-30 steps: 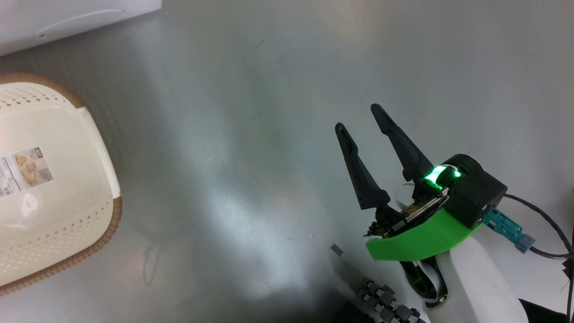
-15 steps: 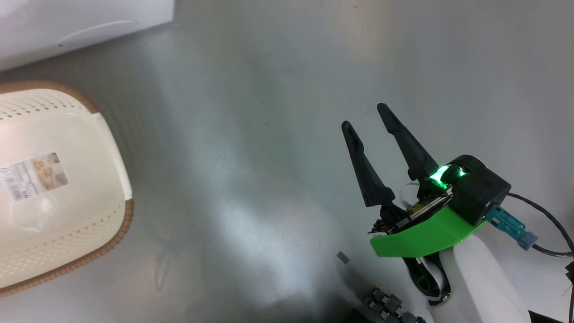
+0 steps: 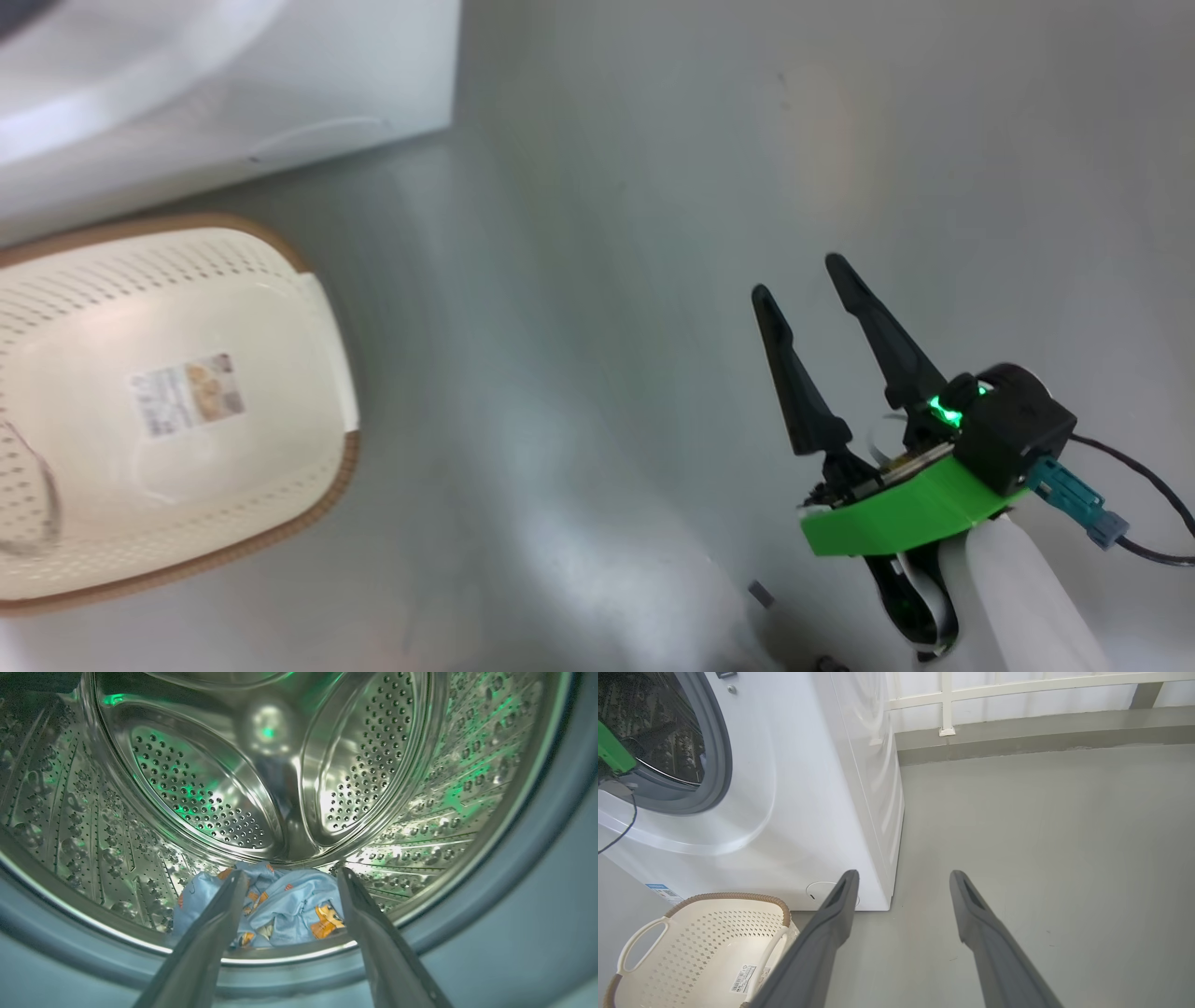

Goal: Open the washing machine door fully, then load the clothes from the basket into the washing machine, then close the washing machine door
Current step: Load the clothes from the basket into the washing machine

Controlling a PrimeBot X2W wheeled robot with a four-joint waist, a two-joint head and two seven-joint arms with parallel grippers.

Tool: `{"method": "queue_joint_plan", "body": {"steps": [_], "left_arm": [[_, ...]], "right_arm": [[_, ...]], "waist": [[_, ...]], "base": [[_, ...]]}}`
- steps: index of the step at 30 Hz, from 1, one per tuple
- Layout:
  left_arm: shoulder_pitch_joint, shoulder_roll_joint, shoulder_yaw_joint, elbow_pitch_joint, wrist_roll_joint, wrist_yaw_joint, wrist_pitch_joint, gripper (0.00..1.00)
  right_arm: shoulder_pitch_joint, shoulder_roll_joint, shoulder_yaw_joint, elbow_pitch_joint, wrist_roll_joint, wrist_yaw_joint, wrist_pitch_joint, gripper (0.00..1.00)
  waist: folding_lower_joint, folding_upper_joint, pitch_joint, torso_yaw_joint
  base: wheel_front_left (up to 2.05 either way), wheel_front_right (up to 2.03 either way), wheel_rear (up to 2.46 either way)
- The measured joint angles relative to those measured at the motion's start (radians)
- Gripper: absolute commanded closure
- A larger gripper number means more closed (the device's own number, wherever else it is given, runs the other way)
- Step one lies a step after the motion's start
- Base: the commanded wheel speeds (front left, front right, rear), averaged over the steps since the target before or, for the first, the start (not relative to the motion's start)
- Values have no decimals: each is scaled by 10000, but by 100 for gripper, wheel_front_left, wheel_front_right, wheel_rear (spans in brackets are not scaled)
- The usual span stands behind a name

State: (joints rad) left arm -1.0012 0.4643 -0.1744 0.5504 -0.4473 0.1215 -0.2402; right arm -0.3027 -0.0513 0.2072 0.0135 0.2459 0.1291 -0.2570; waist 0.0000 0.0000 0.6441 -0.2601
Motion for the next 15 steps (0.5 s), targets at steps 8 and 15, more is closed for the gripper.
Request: {"method": "queue_joint_plan", "body": {"steps": [8,15], "left_arm": [[3831,-690,-253,-3795,255,1264,-96,0],[6121,-1074,-497,-5611,541,2056,-138,0]], "right_arm": [[698,-67,-640,-69,-322,0,134,0],[1313,-81,-959,-336,-533,0,462,0]], "waist": [[0,0,-805,712],[1,0,-1577,1156]], "base": [[0,0,0],[0,0,0]]}}
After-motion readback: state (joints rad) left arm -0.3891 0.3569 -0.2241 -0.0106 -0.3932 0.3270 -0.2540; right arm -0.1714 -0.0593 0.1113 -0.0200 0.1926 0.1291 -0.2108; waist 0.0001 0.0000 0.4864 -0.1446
